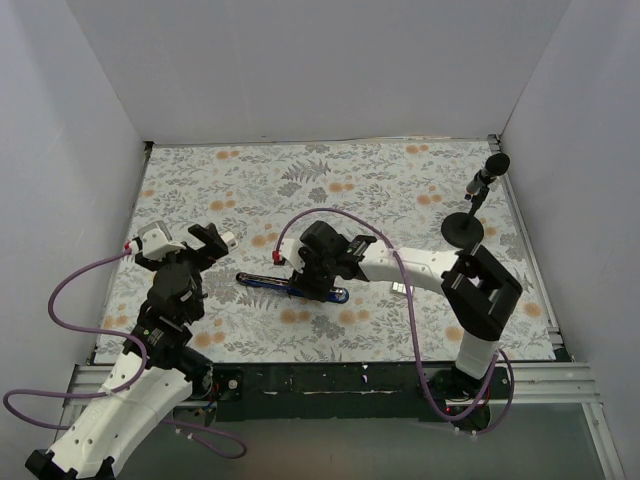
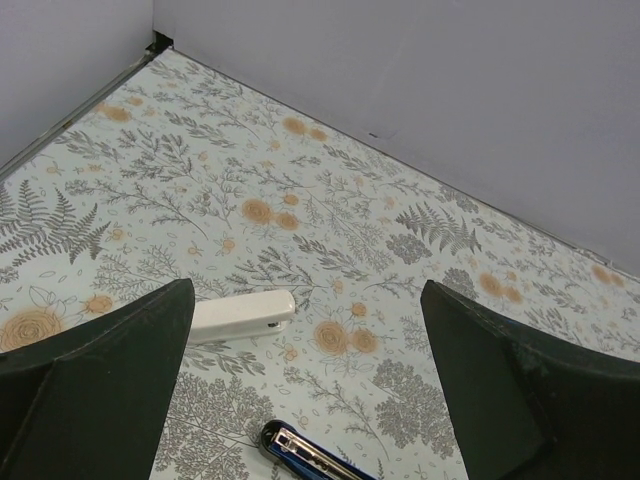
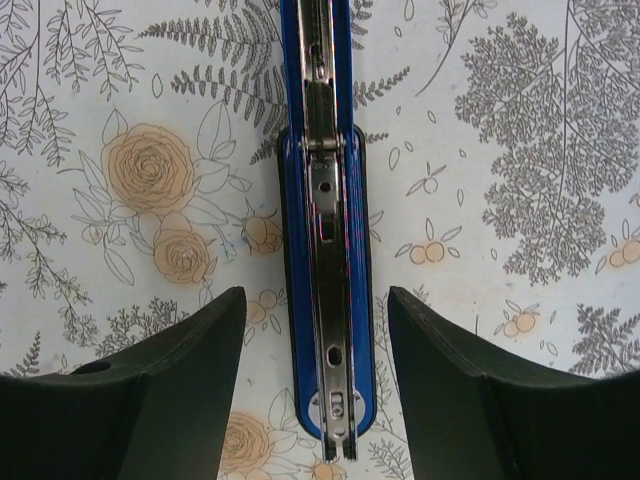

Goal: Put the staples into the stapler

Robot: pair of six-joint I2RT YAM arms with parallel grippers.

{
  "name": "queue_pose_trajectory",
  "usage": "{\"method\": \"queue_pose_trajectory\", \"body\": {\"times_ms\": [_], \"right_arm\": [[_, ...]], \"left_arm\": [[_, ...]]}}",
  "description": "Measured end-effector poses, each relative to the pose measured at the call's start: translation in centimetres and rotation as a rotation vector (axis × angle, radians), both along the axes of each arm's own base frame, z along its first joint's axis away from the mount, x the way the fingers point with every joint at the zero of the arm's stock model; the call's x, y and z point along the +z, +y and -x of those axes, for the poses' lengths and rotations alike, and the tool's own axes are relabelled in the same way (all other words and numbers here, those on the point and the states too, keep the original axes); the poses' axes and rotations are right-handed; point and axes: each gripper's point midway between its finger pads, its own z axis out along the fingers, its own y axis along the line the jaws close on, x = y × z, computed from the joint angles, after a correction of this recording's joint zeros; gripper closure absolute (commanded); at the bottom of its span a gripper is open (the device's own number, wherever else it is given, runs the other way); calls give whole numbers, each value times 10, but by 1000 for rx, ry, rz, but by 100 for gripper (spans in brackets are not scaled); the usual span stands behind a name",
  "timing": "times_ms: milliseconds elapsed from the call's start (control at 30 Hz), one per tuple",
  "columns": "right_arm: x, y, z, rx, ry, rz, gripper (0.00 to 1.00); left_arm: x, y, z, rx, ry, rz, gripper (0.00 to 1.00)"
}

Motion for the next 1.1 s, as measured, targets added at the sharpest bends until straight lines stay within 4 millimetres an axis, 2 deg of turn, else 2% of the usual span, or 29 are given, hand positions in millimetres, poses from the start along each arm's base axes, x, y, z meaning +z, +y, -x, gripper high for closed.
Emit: {"method": "queue_pose_trajectory", "body": {"times_ms": [133, 300, 367, 433, 567, 667, 800, 1100], "right_arm": [[-8, 8, -2, 24, 12, 19, 42], [-16, 8, -2, 28, 20, 36, 53], [-20, 8, -2, 29, 23, 45, 62], [-24, 8, -4, 25, 23, 53, 65], [-27, 9, -8, 16, 9, 59, 86], [-26, 9, -13, -7, -4, 54, 91], [-27, 3, -26, -52, -2, 43, 93], [-27, -30, -79, -205, -19, 22, 93]], "left_arm": [[3, 0, 0, 0, -9, 0, 2], [3, -1, -1, -5, -13, 1, 2], [3, -1, -1, -6, -11, 0, 2], [2, -2, -2, -9, -8, -1, 2], [2, -3, -2, -13, -7, -4, 2], [2, -3, -2, -16, -6, -7, 2], [2, -5, -3, -23, -6, -8, 2], [1, -8, -6, -33, -2, -13, 2]]}}
